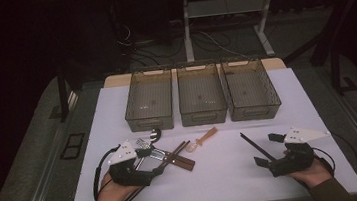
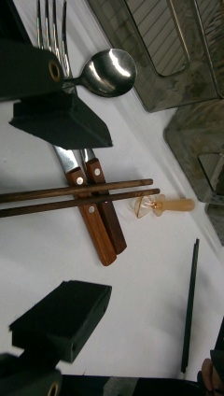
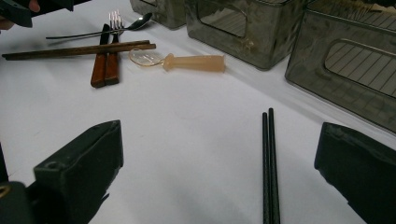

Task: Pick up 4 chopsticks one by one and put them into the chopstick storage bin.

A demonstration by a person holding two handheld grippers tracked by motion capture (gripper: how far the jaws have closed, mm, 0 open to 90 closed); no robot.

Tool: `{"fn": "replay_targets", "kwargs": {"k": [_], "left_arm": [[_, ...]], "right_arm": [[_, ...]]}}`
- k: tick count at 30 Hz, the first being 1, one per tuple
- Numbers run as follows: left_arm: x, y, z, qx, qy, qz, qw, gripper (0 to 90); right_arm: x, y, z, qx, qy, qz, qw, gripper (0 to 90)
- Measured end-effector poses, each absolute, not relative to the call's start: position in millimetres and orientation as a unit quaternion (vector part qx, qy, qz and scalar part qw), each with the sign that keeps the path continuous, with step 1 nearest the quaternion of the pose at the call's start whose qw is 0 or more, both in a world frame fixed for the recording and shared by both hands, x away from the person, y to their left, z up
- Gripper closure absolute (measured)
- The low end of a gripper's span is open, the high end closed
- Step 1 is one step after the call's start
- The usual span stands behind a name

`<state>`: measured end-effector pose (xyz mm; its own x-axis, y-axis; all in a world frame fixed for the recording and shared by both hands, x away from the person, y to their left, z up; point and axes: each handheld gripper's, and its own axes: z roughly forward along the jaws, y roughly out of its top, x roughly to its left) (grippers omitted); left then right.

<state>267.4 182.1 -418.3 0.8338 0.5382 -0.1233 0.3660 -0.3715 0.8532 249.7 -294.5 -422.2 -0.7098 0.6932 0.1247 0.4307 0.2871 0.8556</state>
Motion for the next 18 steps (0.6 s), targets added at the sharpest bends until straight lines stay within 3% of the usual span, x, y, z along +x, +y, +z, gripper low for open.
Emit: {"fn": "replay_targets", "kwargs": {"k": [18], "left_arm": [[268.2,180.4,-422.0,0.843,0.277,0.077,0.454,55.1]], "right_arm": [[249.3,-294.2,-421.9,0.353,0.792,0.479,0.138,1.4]]}}
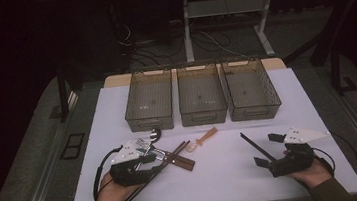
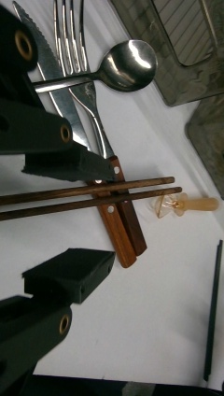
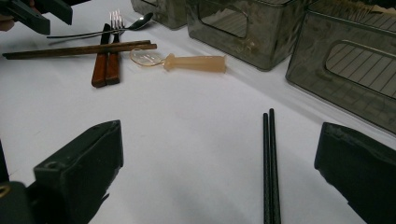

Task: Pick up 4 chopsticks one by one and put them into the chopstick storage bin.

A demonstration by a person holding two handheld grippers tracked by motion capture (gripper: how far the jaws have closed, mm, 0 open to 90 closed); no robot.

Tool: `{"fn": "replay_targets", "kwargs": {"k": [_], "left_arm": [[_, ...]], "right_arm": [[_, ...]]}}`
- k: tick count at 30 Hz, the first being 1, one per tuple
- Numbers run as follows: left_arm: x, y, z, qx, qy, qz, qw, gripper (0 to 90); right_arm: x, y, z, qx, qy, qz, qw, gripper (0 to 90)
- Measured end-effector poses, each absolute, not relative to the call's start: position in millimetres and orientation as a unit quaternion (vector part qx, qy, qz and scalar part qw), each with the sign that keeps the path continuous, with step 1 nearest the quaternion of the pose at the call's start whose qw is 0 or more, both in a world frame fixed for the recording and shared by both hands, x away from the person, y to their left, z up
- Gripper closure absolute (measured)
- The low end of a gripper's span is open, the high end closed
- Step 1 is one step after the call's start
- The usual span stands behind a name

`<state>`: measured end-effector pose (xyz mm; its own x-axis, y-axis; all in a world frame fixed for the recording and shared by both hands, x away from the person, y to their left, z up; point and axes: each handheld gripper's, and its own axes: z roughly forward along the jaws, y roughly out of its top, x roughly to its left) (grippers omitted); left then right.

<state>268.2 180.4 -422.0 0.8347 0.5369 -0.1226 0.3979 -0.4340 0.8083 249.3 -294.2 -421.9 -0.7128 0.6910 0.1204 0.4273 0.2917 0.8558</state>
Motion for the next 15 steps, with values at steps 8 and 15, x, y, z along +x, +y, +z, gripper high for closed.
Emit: {"fn": "replay_targets", "kwargs": {"k": [8,15], "left_arm": [[270.2,182.2,-424.0,0.850,0.293,0.073,0.432,69.0],[271.7,182.7,-426.5,0.857,0.310,0.069,0.405,77.1]], "right_arm": [[249.2,-294.1,-421.9,0.353,0.791,0.479,0.139,1.4],[249.2,-294.0,-421.9,0.353,0.792,0.479,0.139,1.4]]}}
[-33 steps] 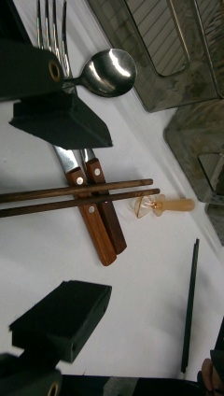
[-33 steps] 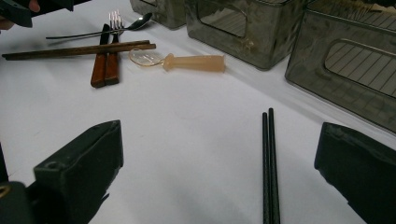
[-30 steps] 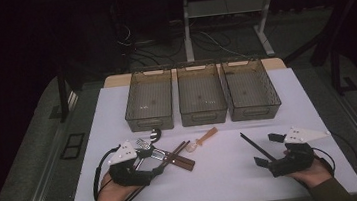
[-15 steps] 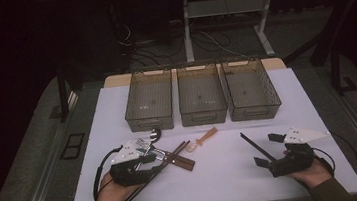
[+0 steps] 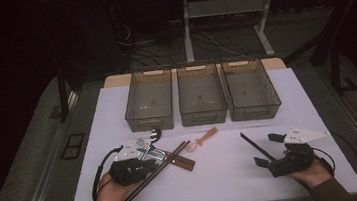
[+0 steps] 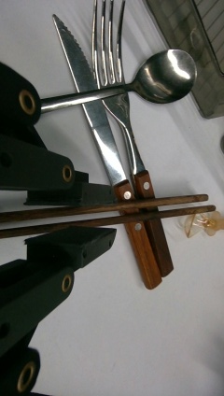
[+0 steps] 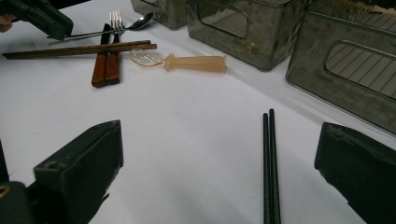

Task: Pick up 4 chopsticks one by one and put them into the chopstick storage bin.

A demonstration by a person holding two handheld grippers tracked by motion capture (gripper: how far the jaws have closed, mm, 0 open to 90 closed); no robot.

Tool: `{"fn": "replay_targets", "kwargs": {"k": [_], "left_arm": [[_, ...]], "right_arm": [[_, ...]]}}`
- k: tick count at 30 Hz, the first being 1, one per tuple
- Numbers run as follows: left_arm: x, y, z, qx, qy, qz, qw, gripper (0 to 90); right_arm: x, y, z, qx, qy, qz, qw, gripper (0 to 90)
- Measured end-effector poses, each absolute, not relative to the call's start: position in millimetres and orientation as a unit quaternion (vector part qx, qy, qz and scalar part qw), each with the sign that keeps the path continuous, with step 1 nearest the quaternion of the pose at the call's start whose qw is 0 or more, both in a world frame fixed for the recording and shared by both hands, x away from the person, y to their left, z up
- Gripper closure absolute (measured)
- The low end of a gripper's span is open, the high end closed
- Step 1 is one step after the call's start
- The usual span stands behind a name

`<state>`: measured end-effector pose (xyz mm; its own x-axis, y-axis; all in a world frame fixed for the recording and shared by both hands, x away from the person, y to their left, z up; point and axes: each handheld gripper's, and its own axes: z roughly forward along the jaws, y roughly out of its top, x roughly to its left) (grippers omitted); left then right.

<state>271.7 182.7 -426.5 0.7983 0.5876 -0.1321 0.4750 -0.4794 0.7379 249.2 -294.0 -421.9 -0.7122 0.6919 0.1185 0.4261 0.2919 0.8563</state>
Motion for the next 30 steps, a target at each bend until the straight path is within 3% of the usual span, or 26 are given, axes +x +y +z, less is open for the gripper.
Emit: {"fn": "replay_targets", "kwargs": {"k": [8,30], "left_arm": [[273.0,183.5,-429.0,0.862,0.312,0.069,0.394,80.8],[274.0,179.0,-433.9,0.874,0.303,0.068,0.373,80.9]], "right_arm": [[249.3,-293.9,-422.0,0.354,0.792,0.478,0.139,1.4],[249.3,-293.9,-422.0,0.353,0.792,0.478,0.139,1.4]]}}
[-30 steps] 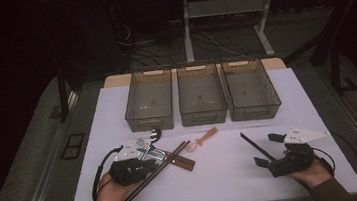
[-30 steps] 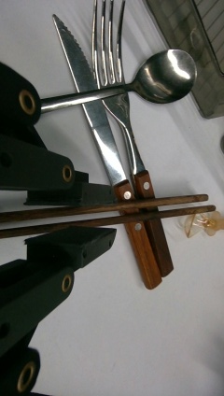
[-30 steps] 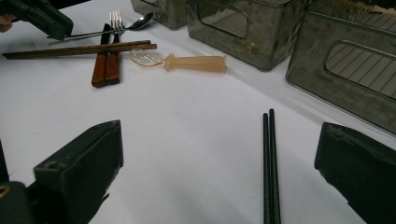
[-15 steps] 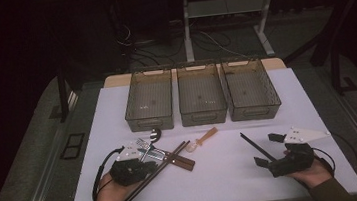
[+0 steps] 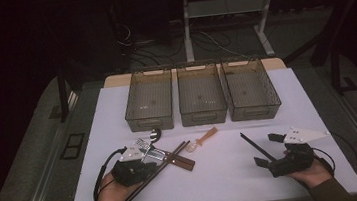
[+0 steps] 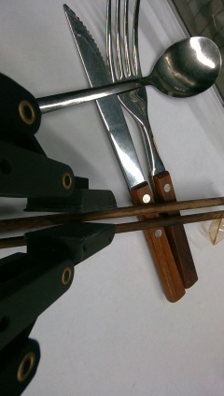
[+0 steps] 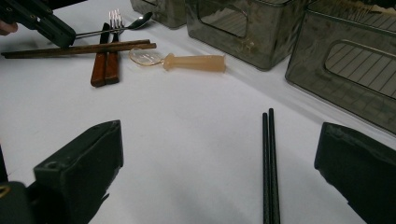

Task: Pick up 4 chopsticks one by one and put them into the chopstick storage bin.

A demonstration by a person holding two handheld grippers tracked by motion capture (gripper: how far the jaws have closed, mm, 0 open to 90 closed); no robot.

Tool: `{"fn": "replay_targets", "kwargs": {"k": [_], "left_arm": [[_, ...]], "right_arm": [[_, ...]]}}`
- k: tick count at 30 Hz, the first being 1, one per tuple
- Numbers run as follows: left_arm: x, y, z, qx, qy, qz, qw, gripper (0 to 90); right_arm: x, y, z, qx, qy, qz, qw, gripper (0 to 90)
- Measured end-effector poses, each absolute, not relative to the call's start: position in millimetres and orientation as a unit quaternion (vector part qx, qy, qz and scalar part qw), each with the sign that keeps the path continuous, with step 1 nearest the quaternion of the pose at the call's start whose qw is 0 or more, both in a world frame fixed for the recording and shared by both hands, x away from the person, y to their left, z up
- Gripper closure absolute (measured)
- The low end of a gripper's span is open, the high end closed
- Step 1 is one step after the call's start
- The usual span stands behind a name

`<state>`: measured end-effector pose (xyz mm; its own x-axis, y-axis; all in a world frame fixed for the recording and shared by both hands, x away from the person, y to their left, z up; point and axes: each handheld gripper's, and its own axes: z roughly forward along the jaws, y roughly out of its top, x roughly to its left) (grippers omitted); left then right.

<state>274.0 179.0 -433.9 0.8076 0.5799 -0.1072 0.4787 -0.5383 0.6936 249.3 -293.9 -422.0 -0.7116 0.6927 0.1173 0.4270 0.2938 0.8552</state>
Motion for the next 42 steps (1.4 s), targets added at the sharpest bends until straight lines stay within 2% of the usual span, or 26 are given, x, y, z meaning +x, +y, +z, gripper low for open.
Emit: {"fn": "replay_targets", "kwargs": {"k": [27,42], "left_arm": [[277.0,174.4,-440.6,0.889,0.297,0.078,0.340,80.0],[277.8,174.1,-440.5,0.889,0.302,0.080,0.336,83.2]], "right_arm": [[249.1,-293.4,-422.1,0.353,0.792,0.478,0.139,1.4],[250.2,-291.1,-425.4,0.353,0.794,0.477,0.133,1.4]]}}
